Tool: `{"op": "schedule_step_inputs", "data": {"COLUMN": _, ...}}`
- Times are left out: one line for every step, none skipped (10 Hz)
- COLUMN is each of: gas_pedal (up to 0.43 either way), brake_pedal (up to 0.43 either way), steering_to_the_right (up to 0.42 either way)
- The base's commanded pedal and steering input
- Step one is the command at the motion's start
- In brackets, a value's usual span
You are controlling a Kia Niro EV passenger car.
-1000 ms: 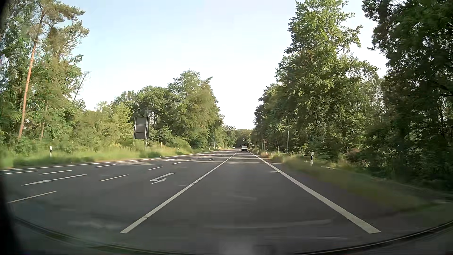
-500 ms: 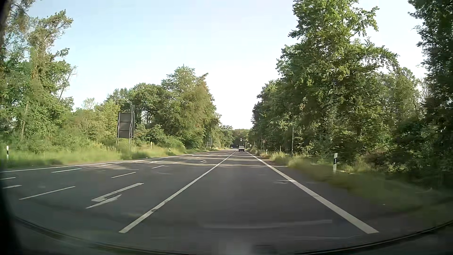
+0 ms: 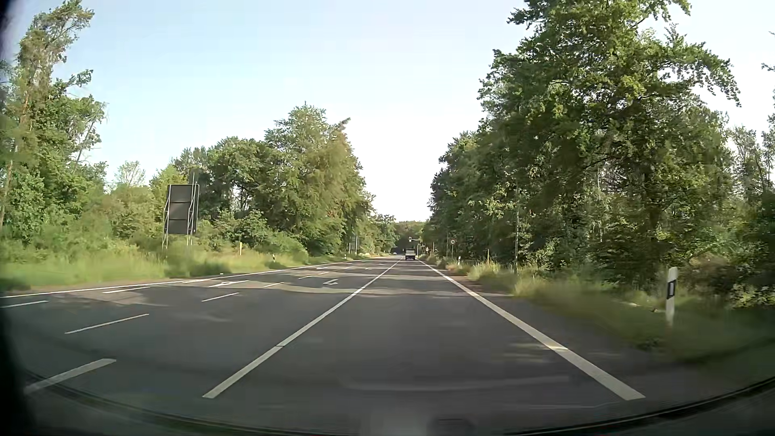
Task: Follow the waypoints while adhering to traffic rules and regulations
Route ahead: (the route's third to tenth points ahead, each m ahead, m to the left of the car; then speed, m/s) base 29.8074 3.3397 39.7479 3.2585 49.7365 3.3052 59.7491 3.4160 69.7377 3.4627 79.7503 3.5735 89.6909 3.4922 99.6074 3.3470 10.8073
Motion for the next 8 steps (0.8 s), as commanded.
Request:
{"op": "schedule_step_inputs", "data": {"gas_pedal": 0.319, "brake_pedal": 0.030, "steering_to_the_right": 0.005}}
{"op": "schedule_step_inputs", "data": {"gas_pedal": 0.319, "brake_pedal": 0.030, "steering_to_the_right": 0.005}}
{"op": "schedule_step_inputs", "data": {"gas_pedal": 0.331, "brake_pedal": 0.030, "steering_to_the_right": 0.004}}
{"op": "schedule_step_inputs", "data": {"gas_pedal": 0.331, "brake_pedal": 0.030, "steering_to_the_right": 0.004}}
{"op": "schedule_step_inputs", "data": {"gas_pedal": 0.331, "brake_pedal": 0.030, "steering_to_the_right": 0.003}}
{"op": "schedule_step_inputs", "data": {"gas_pedal": 0.331, "brake_pedal": 0.030, "steering_to_the_right": 0.003}}
{"op": "schedule_step_inputs", "data": {"gas_pedal": 0.331, "brake_pedal": 0.030, "steering_to_the_right": 0.002}}
{"op": "schedule_step_inputs", "data": {"gas_pedal": 0.331, "brake_pedal": 0.030, "steering_to_the_right": 0.001}}
